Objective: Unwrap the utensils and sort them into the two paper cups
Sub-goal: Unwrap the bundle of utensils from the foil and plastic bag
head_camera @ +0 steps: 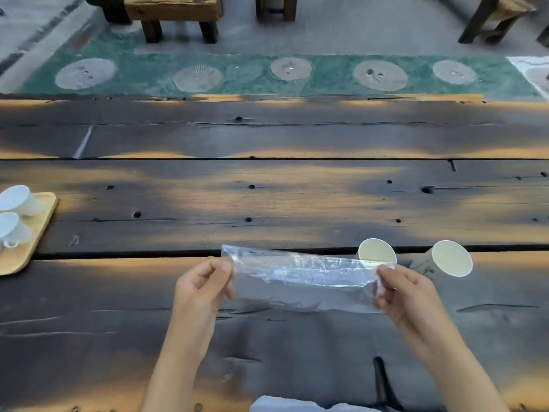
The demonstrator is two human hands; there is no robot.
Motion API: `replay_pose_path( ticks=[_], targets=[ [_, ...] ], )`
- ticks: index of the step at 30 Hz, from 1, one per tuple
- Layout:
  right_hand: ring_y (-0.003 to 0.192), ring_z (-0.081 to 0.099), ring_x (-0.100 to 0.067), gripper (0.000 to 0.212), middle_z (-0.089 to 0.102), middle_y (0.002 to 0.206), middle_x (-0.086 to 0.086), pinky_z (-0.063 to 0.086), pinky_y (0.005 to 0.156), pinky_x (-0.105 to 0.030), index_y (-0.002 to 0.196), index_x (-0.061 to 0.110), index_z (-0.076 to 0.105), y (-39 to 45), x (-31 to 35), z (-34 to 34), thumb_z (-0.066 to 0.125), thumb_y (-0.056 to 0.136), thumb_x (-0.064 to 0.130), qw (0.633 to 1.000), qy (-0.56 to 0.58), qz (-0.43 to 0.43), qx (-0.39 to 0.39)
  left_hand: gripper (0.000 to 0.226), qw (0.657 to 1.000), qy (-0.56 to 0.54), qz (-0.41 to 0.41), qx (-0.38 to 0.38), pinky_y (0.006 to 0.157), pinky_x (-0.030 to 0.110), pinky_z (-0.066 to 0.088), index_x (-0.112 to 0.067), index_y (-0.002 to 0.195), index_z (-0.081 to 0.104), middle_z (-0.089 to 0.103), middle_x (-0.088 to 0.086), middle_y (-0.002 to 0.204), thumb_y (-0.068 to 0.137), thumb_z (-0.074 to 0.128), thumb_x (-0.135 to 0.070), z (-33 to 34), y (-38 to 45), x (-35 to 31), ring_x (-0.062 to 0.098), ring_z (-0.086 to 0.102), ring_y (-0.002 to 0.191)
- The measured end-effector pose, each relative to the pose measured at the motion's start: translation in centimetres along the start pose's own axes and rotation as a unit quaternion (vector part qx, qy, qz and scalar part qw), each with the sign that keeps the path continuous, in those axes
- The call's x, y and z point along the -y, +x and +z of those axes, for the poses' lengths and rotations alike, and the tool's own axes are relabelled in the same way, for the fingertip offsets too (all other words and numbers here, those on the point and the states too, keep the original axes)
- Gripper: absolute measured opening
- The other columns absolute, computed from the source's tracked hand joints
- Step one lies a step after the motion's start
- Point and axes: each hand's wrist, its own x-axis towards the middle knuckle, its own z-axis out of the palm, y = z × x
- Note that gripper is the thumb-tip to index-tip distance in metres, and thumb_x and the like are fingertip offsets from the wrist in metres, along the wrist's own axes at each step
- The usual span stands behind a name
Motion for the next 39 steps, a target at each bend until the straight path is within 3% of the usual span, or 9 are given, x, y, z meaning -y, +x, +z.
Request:
replay_pose_path(
  ticks=[4,7,10,13,16,22,26,32,39],
  targets=[
    [0.072,0.058,-0.022,0.017,0.065,0.075,0.001,0.051,0.066,-0.03,0.08,0.013,0.061,-1.4,1.5,-0.9,0.058,0.095,0.008,0.983,-0.139,-0.095,-0.069,0.024,1.0,0.001,0.023,-0.001,0.064,0.027,0.042,-0.015,0.068,0.064,0.052,0.001,0.06,0.083,0.073,-0.031,1.4,-0.2,-2.0,0.015,0.047,0.06],
    [0.103,0.062,-0.014,0.023,0.065,0.109,0.005,0.047,0.09,-0.028,0.111,0.024,0.06,-2.7,3.4,-0.3,0.061,0.092,0.011,0.902,-0.321,-0.249,-0.142,0.034,0.997,0.042,0.047,0.043,0.063,0.024,0.044,-0.016,0.069,0.066,0.055,0.003,0.063,0.076,0.078,-0.047,2.8,-0.6,-3.7,0.016,0.048,0.062],
    [0.116,0.053,0.002,0.028,0.063,0.12,0.01,0.036,0.098,-0.014,0.118,0.026,0.06,-4.4,6.0,3.1,0.057,0.091,0.021,0.838,-0.359,-0.407,-0.048,0.033,0.99,0.106,0.06,0.064,0.062,0.022,0.042,-0.014,0.071,0.067,0.056,0.004,0.064,0.076,0.072,-0.046,4.2,-1.1,-4.6,0.014,0.05,0.063],
    [0.124,0.053,-0.01,0.033,0.061,0.127,0.006,0.039,0.103,-0.027,0.127,0.021,0.058,-5.2,6.9,6.6,0.057,0.094,0.021,0.763,-0.404,-0.496,0.089,0.033,0.988,0.111,0.066,0.086,0.058,0.018,0.041,-0.012,0.071,0.067,0.056,0.0,0.062,0.075,0.071,-0.045,5.5,-1.6,-5.0,0.012,0.048,0.061],
    [0.105,0.061,-0.008,0.029,0.066,0.105,0.009,0.048,0.087,-0.028,0.119,0.031,0.053,-5.2,7.5,8.9,0.06,0.095,0.017,0.802,-0.344,-0.446,0.2,0.029,0.986,0.103,0.08,0.104,0.058,0.017,0.04,-0.012,0.071,0.068,0.054,-0.001,0.061,0.077,0.071,-0.04,6.2,-2.0,-5.3,0.01,0.047,0.06],
    [0.073,0.06,-0.02,0.013,0.065,0.078,0.002,0.048,0.069,-0.04,0.088,0.013,0.063,-5.0,7.6,9.6,0.06,0.089,0.001,0.83,-0.297,-0.413,0.227,0.034,0.985,0.087,0.095,0.115,0.064,0.018,0.046,-0.015,0.077,0.071,0.062,-0.002,0.068,0.073,0.077,-0.048,5.6,-3.0,-5.6,0.01,0.055,0.066],
    [0.076,0.06,-0.02,0.013,0.066,0.08,0.003,0.049,0.072,-0.04,0.086,0.015,0.065,-5.8,7.4,9.5,0.061,0.088,0.003,0.843,-0.299,-0.382,0.23,0.019,0.987,0.068,0.087,0.115,0.068,0.02,0.049,-0.015,0.081,0.073,0.066,0.001,0.072,0.075,0.074,-0.033,5.4,-3.5,-5.8,0.013,0.059,0.07],
    [0.086,0.06,-0.018,0.015,0.066,0.094,0.006,0.049,0.077,-0.034,0.091,0.014,0.065,-6.4,6.4,9.4,0.072,0.087,0.027,0.825,-0.32,-0.396,0.246,0.035,0.986,0.077,0.084,0.122,0.07,0.022,0.05,-0.015,0.084,0.073,0.069,0.01,0.081,0.073,0.079,-0.048,5.6,-4.0,-5.9,0.016,0.06,0.076],
    [0.092,0.064,-0.017,0.009,0.068,0.1,0.007,0.049,0.081,-0.022,0.084,0.013,0.063,-6.4,5.8,9.1,0.061,0.092,0.009,0.855,-0.281,-0.352,0.258,0.007,0.983,0.106,0.086,0.12,0.066,0.02,0.048,-0.014,0.082,0.073,0.066,0.002,0.074,0.082,0.072,-0.021,5.7,-4.4,-5.7,0.011,0.058,0.07]
  ],
)
